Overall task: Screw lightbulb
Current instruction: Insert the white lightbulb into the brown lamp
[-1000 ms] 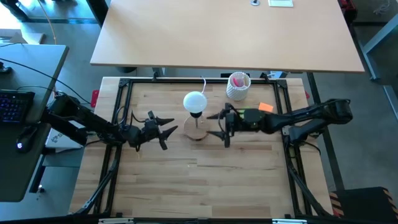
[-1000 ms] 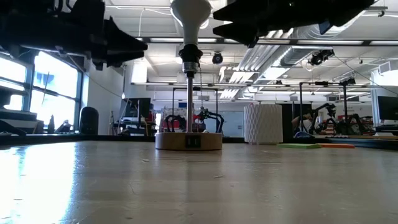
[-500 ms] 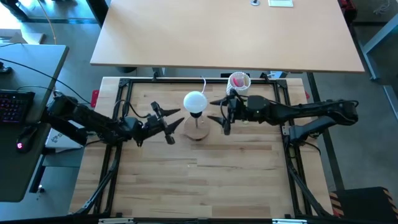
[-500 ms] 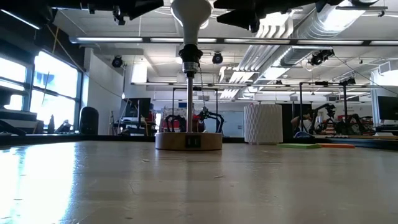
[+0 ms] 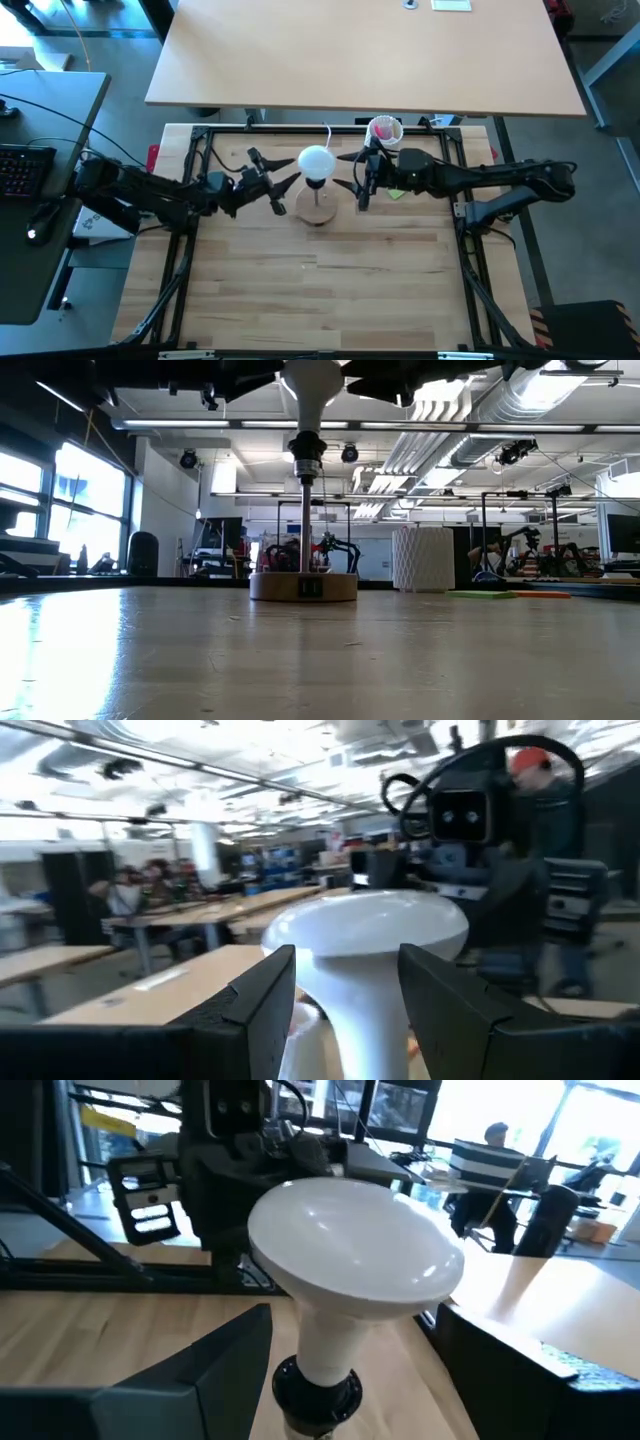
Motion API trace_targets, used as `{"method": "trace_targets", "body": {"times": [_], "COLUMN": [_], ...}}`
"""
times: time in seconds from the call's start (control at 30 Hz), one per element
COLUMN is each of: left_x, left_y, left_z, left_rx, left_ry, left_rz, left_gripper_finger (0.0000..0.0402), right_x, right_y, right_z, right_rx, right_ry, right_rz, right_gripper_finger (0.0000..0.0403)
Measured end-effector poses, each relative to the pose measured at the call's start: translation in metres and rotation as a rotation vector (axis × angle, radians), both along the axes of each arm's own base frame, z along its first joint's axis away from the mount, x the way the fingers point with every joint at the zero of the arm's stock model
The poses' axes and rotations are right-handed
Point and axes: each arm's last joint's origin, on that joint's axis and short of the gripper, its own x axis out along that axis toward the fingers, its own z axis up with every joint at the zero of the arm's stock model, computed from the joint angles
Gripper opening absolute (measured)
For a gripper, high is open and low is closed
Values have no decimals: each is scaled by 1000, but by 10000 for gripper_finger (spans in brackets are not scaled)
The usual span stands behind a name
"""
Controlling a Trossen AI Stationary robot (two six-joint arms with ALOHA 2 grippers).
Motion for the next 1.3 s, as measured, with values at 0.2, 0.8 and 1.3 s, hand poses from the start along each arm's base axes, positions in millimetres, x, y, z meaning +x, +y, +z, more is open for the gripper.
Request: {"method": "trace_targets", "body": {"times": [0.2,0.8,1.3], "left_x": [1,-13,-10], "left_y": [13,9,19], "left_z": [-2,13,10], "left_rx": [-35,-12,-47], "left_ry": [-3,-36,-46], "left_rz": [-39,-43,-64], "left_gripper_finger": [174,174,174], "right_x": [-2,-4,7], "right_y": [-15,-27,-29], "right_z": [1,3,-4], "right_rx": [17,46,76], "right_ry": [-8,-35,-78], "right_rz": [40,150,221], "right_gripper_finger": [280,280,280]}}
